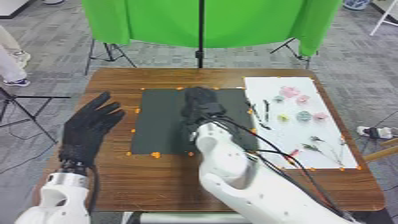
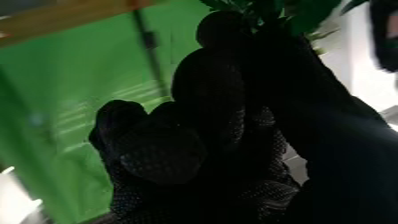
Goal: Arrange flowers
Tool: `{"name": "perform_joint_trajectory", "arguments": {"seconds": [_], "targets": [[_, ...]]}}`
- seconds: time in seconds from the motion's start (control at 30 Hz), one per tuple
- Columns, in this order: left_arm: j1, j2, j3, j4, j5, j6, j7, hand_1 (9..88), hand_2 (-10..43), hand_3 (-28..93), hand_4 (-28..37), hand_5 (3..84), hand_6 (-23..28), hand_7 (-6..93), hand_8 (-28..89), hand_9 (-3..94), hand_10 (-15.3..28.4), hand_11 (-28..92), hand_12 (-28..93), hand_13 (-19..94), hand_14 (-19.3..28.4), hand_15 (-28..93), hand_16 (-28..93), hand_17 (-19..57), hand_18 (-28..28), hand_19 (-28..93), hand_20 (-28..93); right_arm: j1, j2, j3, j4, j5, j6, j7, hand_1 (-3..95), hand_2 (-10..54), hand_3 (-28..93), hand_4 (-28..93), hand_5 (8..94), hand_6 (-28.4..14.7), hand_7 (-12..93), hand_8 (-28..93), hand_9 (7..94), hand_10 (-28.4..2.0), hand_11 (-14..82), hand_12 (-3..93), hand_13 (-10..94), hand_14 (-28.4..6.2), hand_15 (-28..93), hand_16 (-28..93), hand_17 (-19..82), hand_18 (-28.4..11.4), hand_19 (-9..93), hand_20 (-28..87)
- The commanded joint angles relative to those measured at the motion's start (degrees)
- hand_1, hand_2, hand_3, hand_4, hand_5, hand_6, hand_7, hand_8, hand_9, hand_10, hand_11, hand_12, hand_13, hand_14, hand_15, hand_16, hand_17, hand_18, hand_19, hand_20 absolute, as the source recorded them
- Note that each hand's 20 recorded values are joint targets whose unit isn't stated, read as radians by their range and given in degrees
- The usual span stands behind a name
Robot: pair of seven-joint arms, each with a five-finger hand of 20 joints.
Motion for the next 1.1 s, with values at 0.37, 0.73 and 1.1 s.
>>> {"name": "perform_joint_trajectory", "arguments": {"seconds": [0.37,0.73,1.1], "targets": [[-14.44,1.84,7.77,5.21,-0.19,-3.04,2.18,25.6,7.0,79,-24.1,40.3,9.9,14.4,-10,38.1,20.6,27,11,28,27.8,55,-8,-7.7,26.2,57,9,14.93,-4.98,-16.61,8.22,15.72,-6.73,7.42,54.6,-9.5,71,-28,88.3,-4.7,32,13,87.7,-13.4,54.9,21.2,83,-10.1,78,19,45,-25.2,93,53],[-17.37,1.00,8.45,6.72,0.36,-5.27,1.50,25.7,7.0,79,-24.2,40.4,9.9,14.4,-10,38.2,20.6,27,11,28,27.7,55,-8,-7.7,26.2,57,9,19.38,-4.34,-20.88,6.60,18.85,-4.45,9.12,52.6,-9.5,66,-28,89.2,-3.2,26,8,87.7,-13.2,54.4,21.5,82,-10.6,79,19,44,-25.3,93,53],[-20.79,0.02,9.40,8.36,0.92,-6.80,0.69,25.7,7.1,79,-24.0,40.3,9.9,14.4,-10,38.0,20.5,27,11,28,27.7,55,-8,-7.7,26.2,57,9,23.98,-4.21,-25.35,9.29,18.93,-4.02,13.35,52.8,-9.5,61,-28,91.8,-0.2,16,3,91.3,-11.9,49.8,20.7,83,-10.4,78,18,44,-25.3,93,53]]}}
